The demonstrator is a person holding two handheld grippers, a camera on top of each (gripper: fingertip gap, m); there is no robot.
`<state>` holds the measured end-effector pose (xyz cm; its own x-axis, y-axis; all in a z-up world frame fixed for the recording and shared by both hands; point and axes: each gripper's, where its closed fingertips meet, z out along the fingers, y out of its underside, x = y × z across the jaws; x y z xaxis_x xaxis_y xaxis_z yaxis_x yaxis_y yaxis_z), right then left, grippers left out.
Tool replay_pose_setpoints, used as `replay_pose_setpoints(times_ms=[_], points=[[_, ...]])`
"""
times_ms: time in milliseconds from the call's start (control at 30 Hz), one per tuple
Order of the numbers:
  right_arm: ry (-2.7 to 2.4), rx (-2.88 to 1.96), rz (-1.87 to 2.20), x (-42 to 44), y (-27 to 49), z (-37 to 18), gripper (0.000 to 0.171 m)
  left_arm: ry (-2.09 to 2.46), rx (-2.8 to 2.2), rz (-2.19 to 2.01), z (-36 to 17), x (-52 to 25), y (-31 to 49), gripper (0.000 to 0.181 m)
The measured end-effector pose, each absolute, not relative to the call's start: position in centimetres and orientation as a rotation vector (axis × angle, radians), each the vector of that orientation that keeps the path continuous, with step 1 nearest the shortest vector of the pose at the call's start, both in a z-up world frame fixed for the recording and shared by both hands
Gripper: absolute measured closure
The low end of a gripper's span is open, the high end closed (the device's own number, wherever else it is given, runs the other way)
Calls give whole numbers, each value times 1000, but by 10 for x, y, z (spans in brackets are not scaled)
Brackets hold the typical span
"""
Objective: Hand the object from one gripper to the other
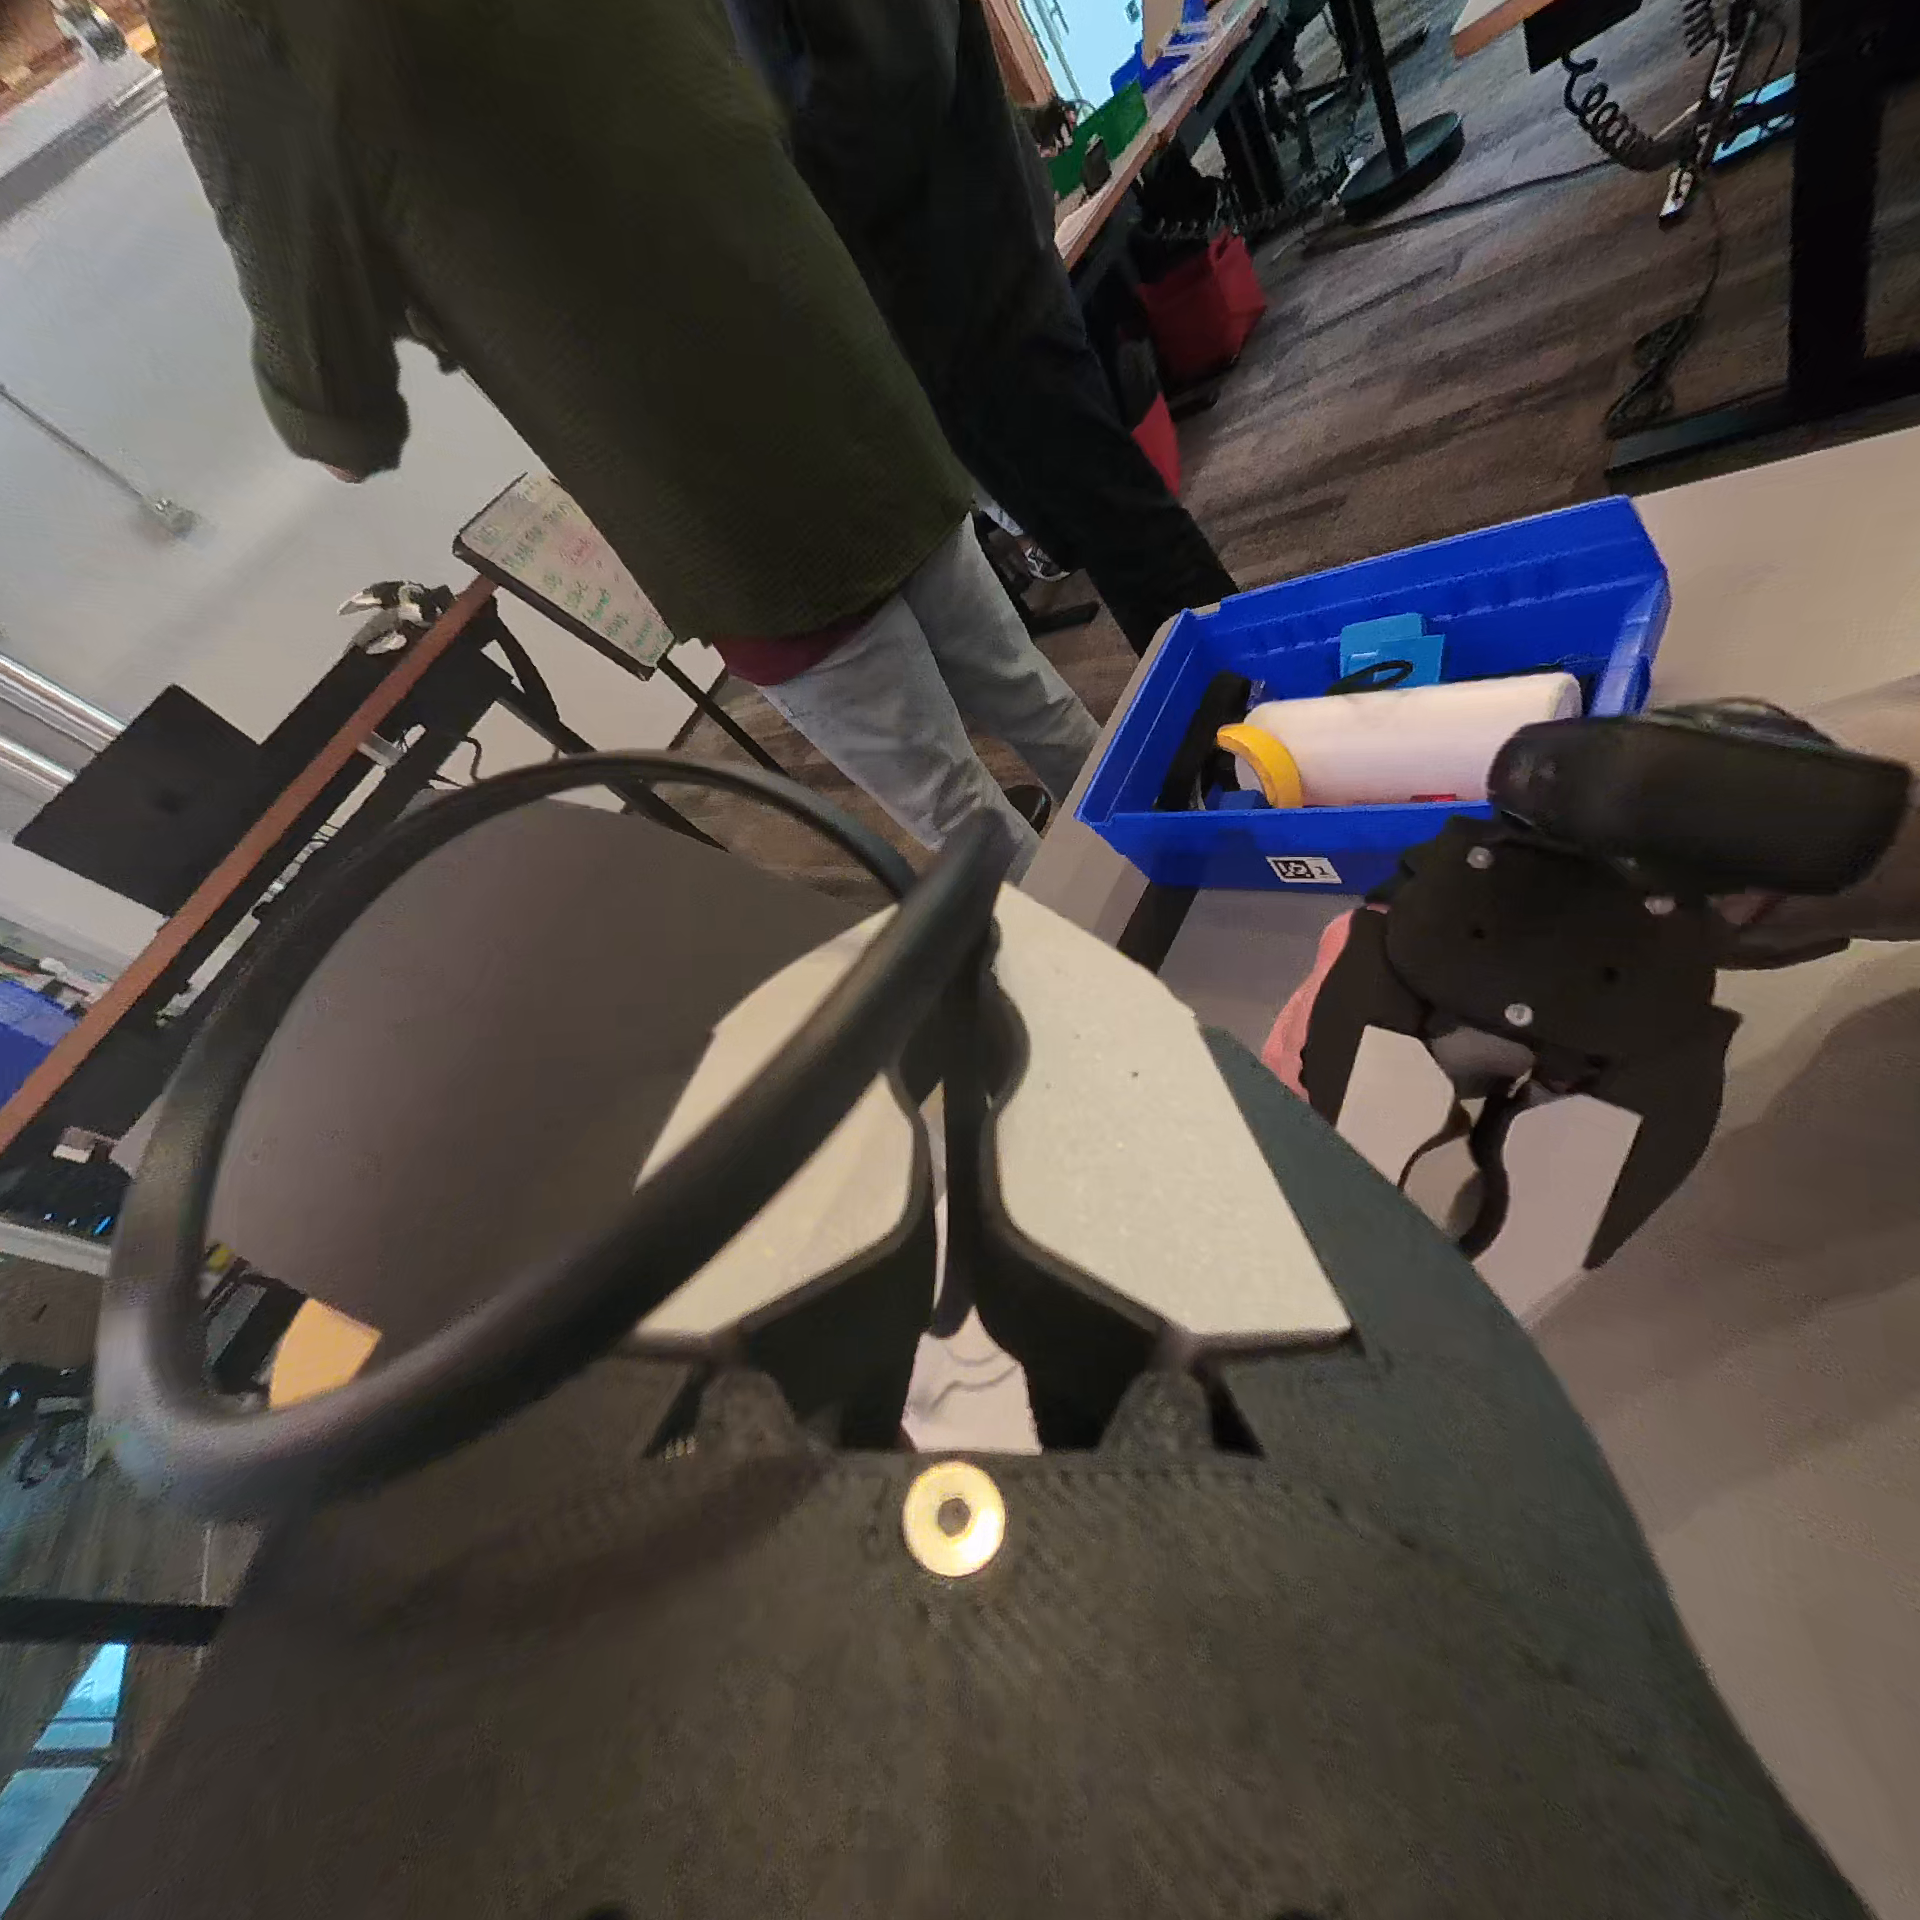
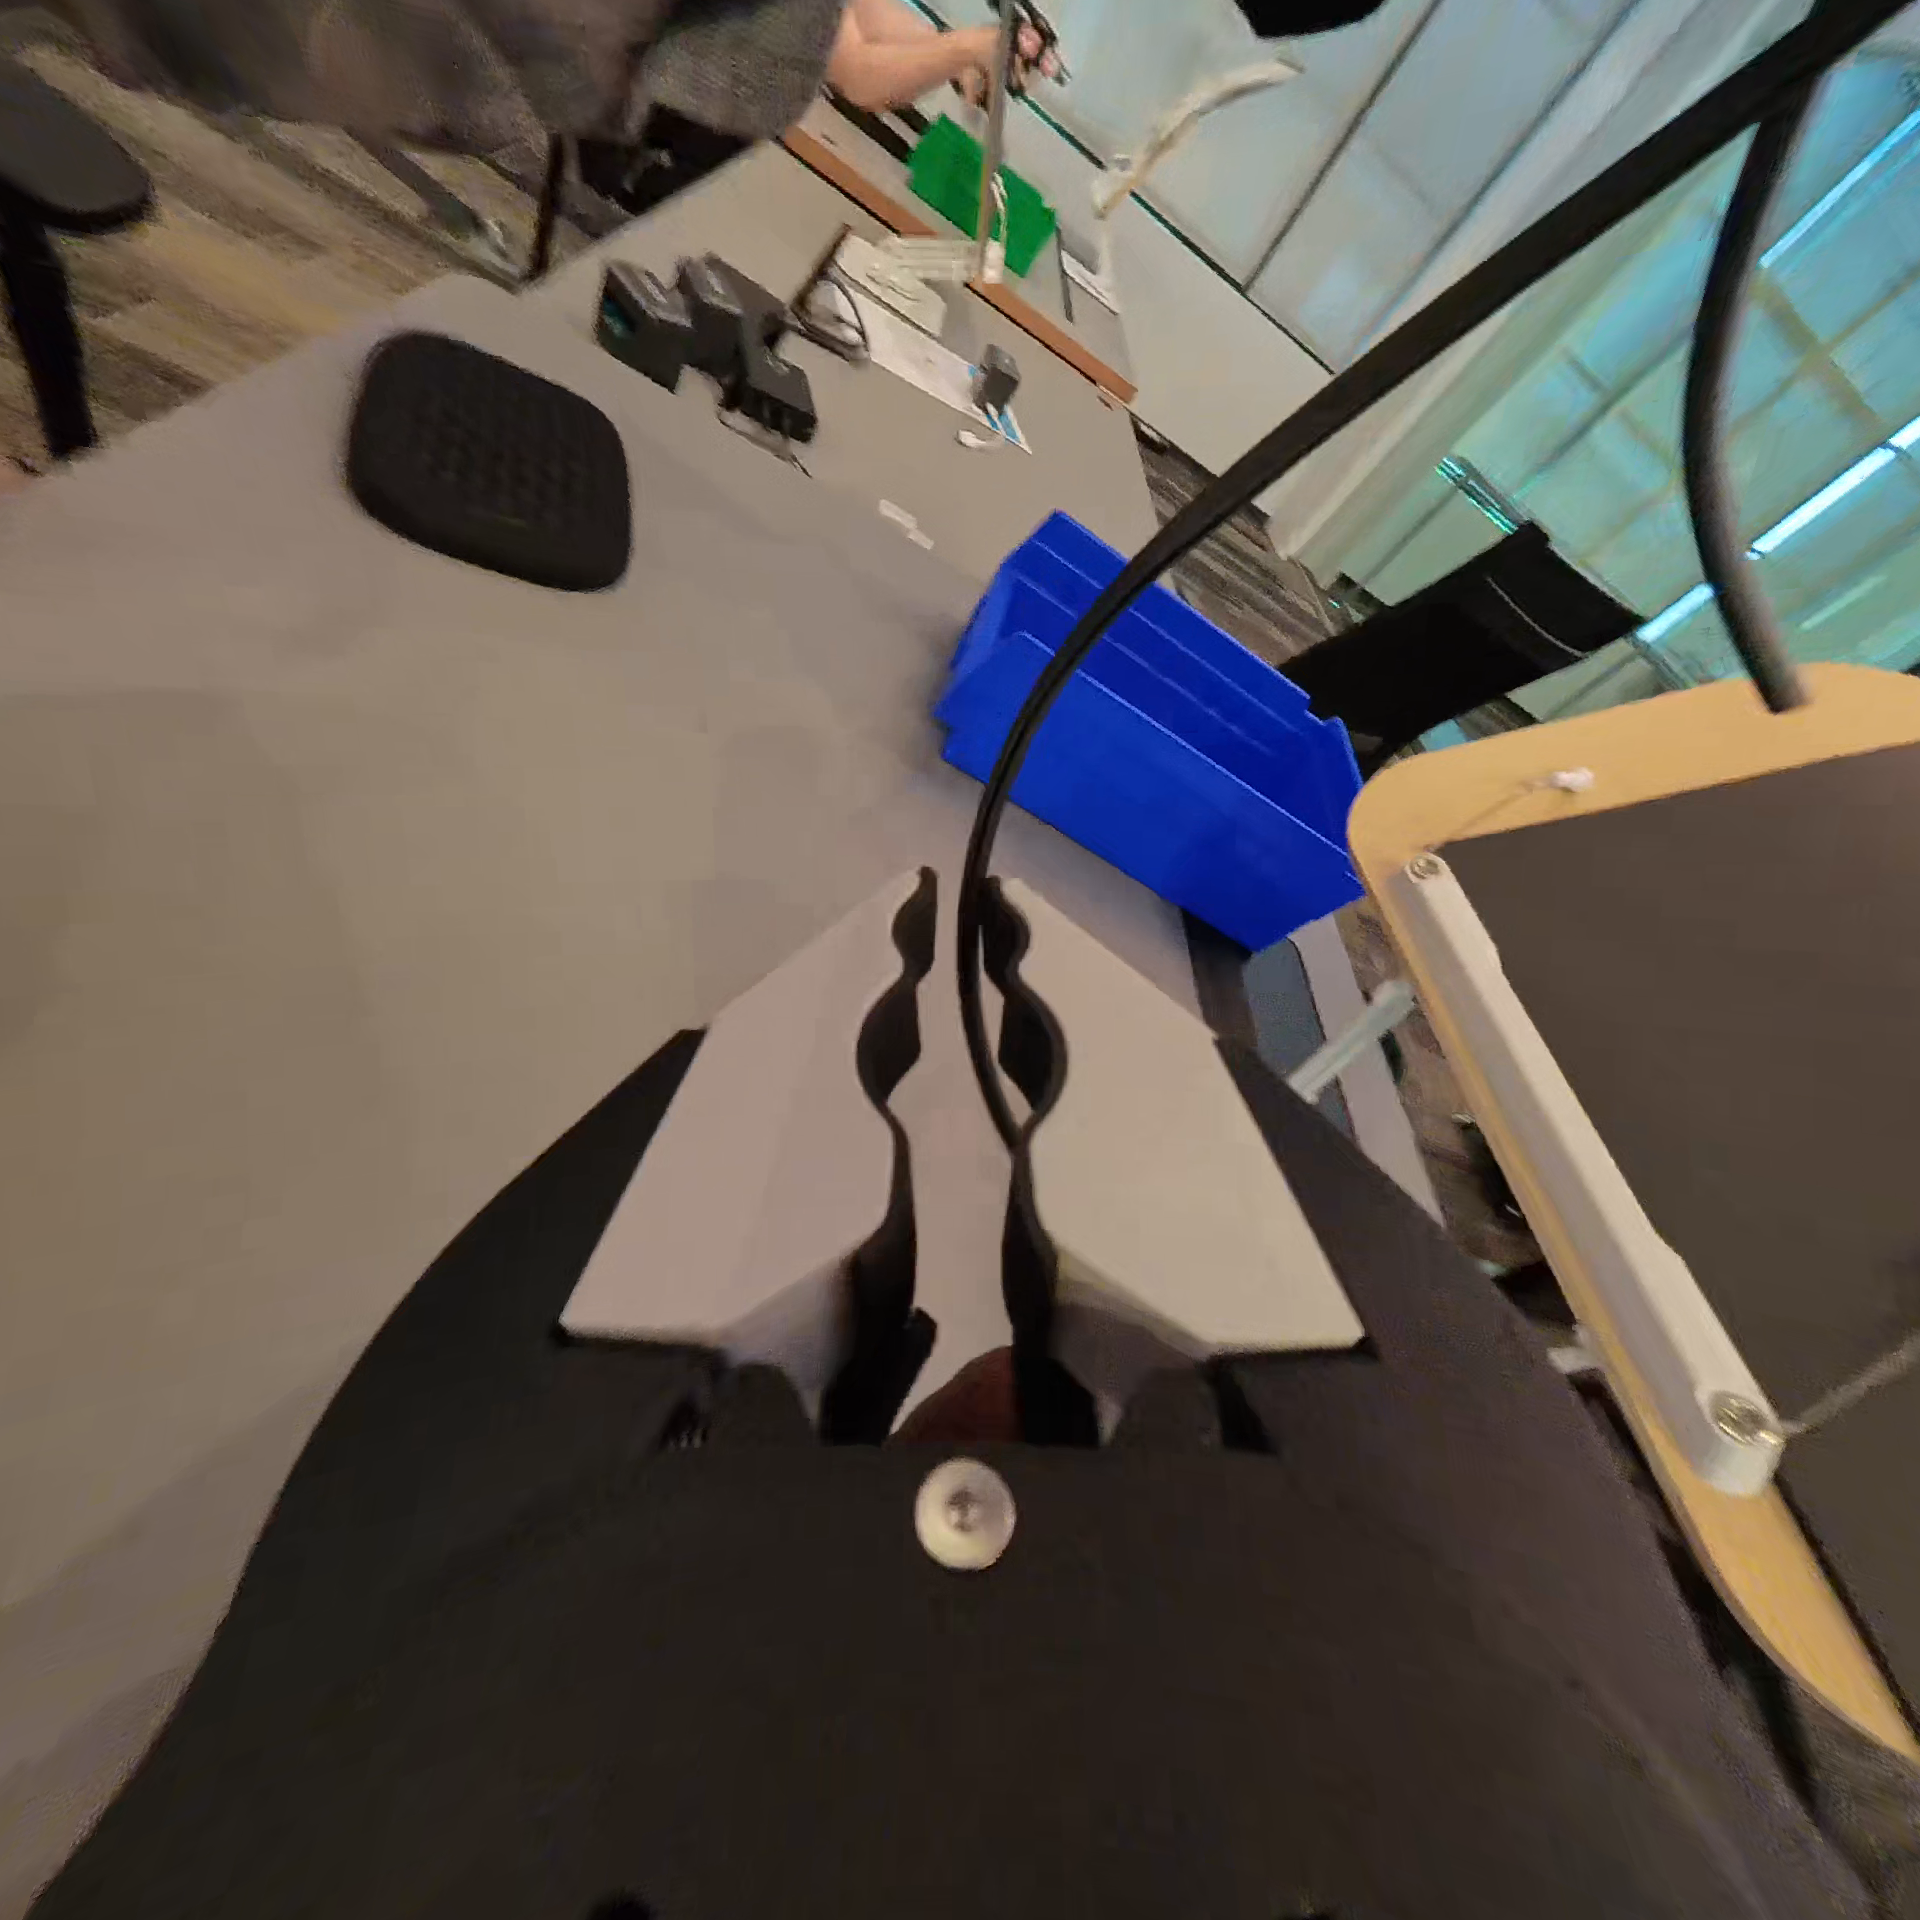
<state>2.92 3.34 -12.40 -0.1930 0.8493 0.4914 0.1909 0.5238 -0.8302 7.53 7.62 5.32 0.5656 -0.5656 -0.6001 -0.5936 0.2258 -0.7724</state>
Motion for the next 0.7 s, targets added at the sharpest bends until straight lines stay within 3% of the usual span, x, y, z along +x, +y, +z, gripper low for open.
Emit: replay_pose_setpoints(times_ms=[100,167,200,233,433,700], points=[[-1679,-914,846,33,31,-115,136,1067,-1423,16,55,76,76,181],[-1655,-918,813,33,36,-113,126,1072,-1430,-1,54,77,75,181],[-1643,-904,777,32,39,-113,157,1071,-1428,-16,55,79,74,181],[-1637,-901,729,30,42,-115,171,1075,-1428,-14,54,79,73,181],[-1471,-979,459,39,96,-102,171,1164,-1425,-179,45,91,46,181],[-1201,-780,102,81,122,-28,171,1241,-1605,-368,-18,91,31,181]])
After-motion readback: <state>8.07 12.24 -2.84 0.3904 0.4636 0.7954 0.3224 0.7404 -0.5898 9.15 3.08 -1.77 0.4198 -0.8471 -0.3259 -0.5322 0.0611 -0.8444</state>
